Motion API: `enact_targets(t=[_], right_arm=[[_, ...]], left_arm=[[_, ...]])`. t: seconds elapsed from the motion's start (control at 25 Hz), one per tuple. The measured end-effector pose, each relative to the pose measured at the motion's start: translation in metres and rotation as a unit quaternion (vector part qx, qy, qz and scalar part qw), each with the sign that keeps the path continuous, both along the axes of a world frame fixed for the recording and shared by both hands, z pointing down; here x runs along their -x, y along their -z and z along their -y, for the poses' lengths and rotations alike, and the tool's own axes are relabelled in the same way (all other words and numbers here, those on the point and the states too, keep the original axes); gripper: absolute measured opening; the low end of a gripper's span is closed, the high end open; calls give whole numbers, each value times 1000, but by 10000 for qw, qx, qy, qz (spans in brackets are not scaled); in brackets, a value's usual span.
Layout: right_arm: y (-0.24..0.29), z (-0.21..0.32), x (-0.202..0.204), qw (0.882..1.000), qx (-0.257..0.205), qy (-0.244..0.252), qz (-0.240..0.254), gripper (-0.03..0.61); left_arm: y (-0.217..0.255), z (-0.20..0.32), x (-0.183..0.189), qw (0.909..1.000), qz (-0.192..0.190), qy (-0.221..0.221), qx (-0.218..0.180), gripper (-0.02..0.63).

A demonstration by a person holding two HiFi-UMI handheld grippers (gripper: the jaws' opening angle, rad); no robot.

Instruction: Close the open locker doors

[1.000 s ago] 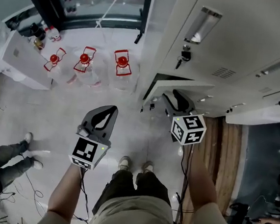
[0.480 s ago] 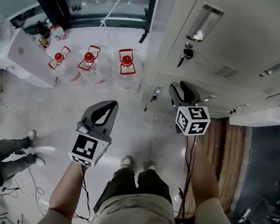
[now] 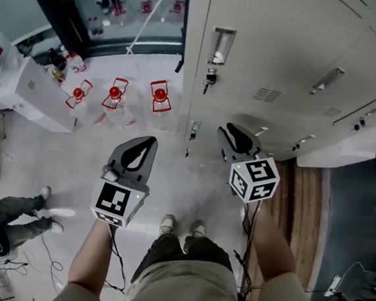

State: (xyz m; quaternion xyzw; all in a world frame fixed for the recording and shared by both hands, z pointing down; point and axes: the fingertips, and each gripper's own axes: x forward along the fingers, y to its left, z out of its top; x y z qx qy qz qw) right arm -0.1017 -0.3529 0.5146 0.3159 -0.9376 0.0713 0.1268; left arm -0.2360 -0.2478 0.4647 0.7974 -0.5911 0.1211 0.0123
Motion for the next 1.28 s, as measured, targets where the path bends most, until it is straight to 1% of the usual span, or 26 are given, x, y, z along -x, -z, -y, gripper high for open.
enact_targets(t=[0.16,0.24,0.32,0.48,0.6,0.72,0.84,0.96,1.04,1.28], right_arm=[[51,-23,-29,9996,-169,-62,197,61],[75,-34,-44,9992,-246,-89,312,50],[98,-46,-58,9986,-334,-97,391,24],[137,-75,-84,9970,-533,-105,550,13],[160,-98,-98,9956,-680,-96,639,8],[180,-125,-107,9947,-875,-66,529,7],[197,-150,-116,9930,-1115,-55,376,6],[206,-172,-125,9926,-1130,-59,440,8],[211,-185,-134,9925,-1086,-115,547,8],[215,-219,-153,9928,-871,-233,792,6]], left_arm=[[35,-10,-20,9999,6,-83,-121,6],[50,-16,-32,9996,-4,-206,-167,6],[67,-24,-46,9991,-81,-332,-240,6],[100,-40,-71,9978,-150,-489,-410,6],[119,-52,-88,9959,-234,-691,-528,6],[131,-67,-101,9945,-206,-825,-605,6],[147,-83,-114,9931,-264,-894,-712,6],[161,-99,-121,9911,-483,-920,-829,6],[167,-110,-126,9898,-547,-981,-871,6],[159,-129,-139,9911,-331,-1017,-786,6]])
